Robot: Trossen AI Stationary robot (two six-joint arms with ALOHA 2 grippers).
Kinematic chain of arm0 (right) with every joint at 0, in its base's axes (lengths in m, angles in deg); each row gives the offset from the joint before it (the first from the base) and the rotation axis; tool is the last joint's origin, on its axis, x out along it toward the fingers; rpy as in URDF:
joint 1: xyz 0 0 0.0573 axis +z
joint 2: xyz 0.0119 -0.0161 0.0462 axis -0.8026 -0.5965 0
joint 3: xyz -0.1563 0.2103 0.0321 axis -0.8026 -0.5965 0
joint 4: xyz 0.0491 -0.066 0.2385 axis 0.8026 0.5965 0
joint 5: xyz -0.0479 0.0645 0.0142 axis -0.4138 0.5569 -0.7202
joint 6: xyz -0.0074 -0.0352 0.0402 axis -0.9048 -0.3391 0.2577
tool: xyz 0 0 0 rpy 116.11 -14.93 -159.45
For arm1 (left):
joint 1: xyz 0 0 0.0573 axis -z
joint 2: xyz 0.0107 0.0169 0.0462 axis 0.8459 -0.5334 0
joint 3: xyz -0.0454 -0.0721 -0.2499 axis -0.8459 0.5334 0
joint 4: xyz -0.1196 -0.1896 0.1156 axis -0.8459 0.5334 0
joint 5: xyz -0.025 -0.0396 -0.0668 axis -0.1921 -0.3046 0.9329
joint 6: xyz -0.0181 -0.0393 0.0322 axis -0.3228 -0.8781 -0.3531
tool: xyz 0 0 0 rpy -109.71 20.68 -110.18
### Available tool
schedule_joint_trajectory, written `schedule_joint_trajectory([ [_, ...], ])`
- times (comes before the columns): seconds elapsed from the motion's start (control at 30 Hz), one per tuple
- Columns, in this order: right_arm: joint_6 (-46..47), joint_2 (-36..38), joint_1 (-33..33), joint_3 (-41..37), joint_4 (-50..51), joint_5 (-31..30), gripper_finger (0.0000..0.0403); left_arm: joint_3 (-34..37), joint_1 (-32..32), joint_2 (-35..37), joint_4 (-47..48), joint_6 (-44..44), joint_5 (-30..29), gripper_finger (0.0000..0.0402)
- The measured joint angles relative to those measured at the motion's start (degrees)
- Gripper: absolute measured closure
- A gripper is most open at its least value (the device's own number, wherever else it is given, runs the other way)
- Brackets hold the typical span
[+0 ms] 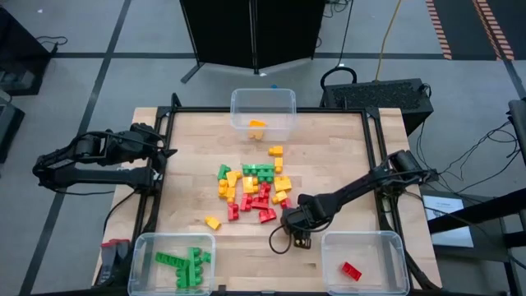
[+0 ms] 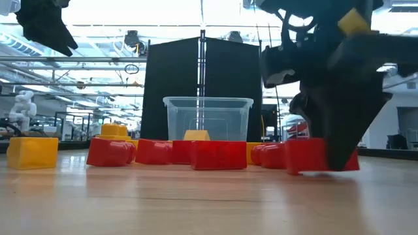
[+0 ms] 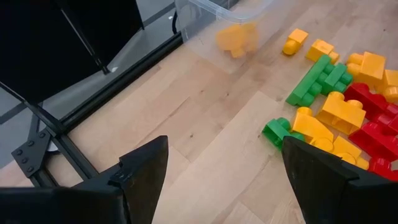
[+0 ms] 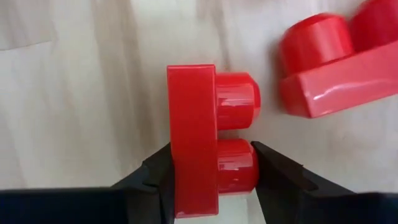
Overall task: Sort blocks
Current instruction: Put the red game piece into the bottom right transparent bin
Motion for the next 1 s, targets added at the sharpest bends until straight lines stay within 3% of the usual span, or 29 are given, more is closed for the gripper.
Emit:
schedule_joint_trajectory([
  [0.3, -1.9, 0.0, 0.8, 10.7, 8.2, 0.5, 0.0249, 0.0, 0.0, 0.0, 0.0, 0.1, 0.0, 0.0114],
  [0.67, -5.8, 0.0, 1.8, 41.0, 37.0, -7.4, 0.0249, 0.0, 0.0, 0.0, 0.0, 0.5, 0.0, 0.0114],
  [0.87, 2.0, 0.0, 7.1, 55.6, 52.1, -12.8, 0.0249, 0.0, 0.0, 0.0, 0.0, 0.5, 0.0, 0.0114],
  [1.0, 10.7, 1.5, 13.0, 57.8, 53.5, -15.6, 0.0242, 0.0, 0.0, 0.0, 0.0, 0.5, 0.0, 0.0114],
])
